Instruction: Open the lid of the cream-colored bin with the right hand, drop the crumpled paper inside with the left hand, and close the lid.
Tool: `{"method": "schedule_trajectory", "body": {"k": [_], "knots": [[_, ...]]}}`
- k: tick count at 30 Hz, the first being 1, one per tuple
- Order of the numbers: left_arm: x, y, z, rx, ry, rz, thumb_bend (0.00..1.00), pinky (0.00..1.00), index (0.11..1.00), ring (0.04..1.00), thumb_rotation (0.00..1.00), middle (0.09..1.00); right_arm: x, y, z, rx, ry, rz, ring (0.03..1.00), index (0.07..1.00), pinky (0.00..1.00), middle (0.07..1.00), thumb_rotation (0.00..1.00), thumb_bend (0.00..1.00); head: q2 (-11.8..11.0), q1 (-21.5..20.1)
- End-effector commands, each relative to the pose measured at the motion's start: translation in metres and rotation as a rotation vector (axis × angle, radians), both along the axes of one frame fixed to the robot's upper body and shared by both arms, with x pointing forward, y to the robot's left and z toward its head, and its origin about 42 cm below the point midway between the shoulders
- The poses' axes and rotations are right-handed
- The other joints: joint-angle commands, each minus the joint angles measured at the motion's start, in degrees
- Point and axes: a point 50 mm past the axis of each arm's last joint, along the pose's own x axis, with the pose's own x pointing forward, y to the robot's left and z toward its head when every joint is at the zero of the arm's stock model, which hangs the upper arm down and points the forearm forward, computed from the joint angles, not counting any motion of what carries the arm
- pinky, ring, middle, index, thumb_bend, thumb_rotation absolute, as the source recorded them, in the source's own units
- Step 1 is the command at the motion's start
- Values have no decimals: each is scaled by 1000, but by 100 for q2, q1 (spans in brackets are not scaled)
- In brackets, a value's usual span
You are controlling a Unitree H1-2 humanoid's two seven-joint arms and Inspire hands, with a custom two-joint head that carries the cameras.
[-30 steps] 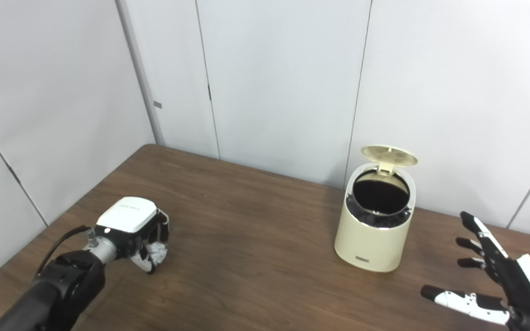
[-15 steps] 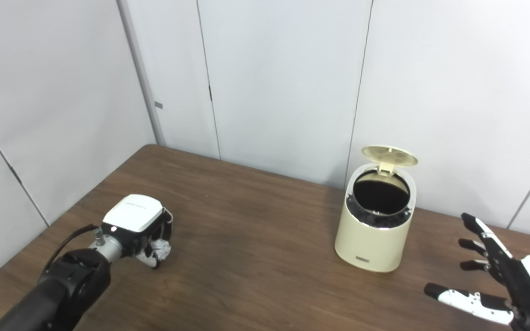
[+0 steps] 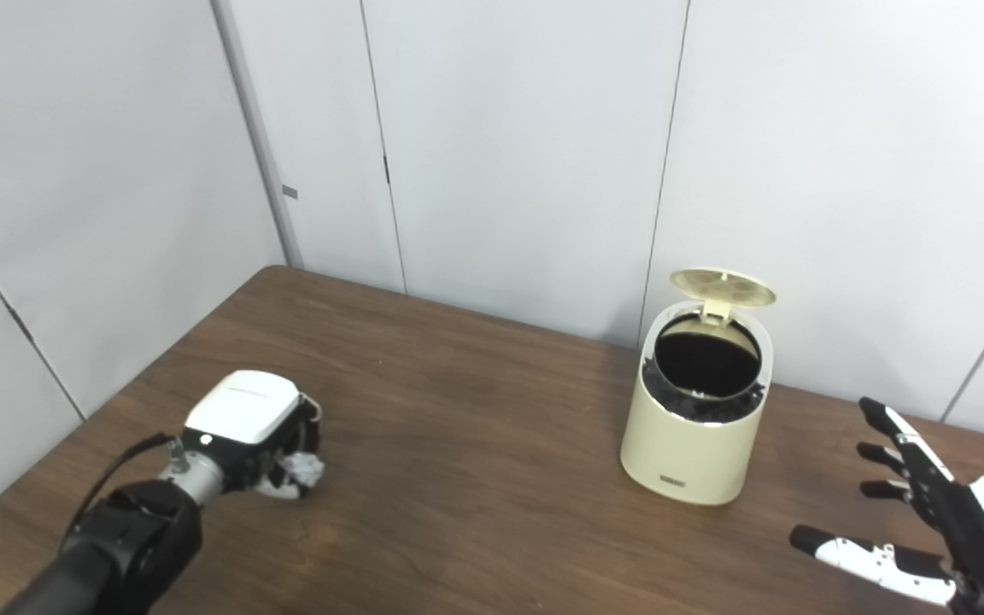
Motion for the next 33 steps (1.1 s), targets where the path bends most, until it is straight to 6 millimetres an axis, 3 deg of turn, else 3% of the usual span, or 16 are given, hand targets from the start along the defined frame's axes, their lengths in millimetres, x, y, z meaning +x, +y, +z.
{"method": "schedule_trajectory", "body": {"k": [1,7,10,12,21,25,28,33], "knots": [[3,-4,29,25,-198,-22,527,244,485,296,0,472,3,2,21,1,-85,7,864,921,707,944,330,718,5,-2],[3,-22,37,-12,-377,-42,528,237,484,281,0,470,3,3,23,-1,-85,11,854,916,694,938,316,717,2,-119],[5,-31,40,-19,-446,-48,527,314,484,371,0,473,2,3,23,-2,-87,8,854,913,697,936,298,714,-11,-164],[7,-38,42,-29,-487,-57,520,331,520,403,0,428,2,4,23,0,-89,7,858,911,711,939,272,709,-32,-247],[20,-70,53,-56,-599,-151,526,327,485,416,0,474,4,13,22,-2,-86,8,848,931,697,950,169,698,-207,-638],[29,-82,58,-60,-665,-188,526,330,484,409,0,475,3,17,21,-1,-99,11,839,920,693,944,157,719,-311,-900],[34,-91,61,-96,-715,-217,519,328,521,405,0,422,3,19,18,-5,-107,13,826,912,683,936,145,729,-373,-1070],[46,-109,66,-136,-775,-265,524,283,495,374,0,459,4,20,11,-5,-104,10,832,913,689,943,180,744,-472,-1302]]}}
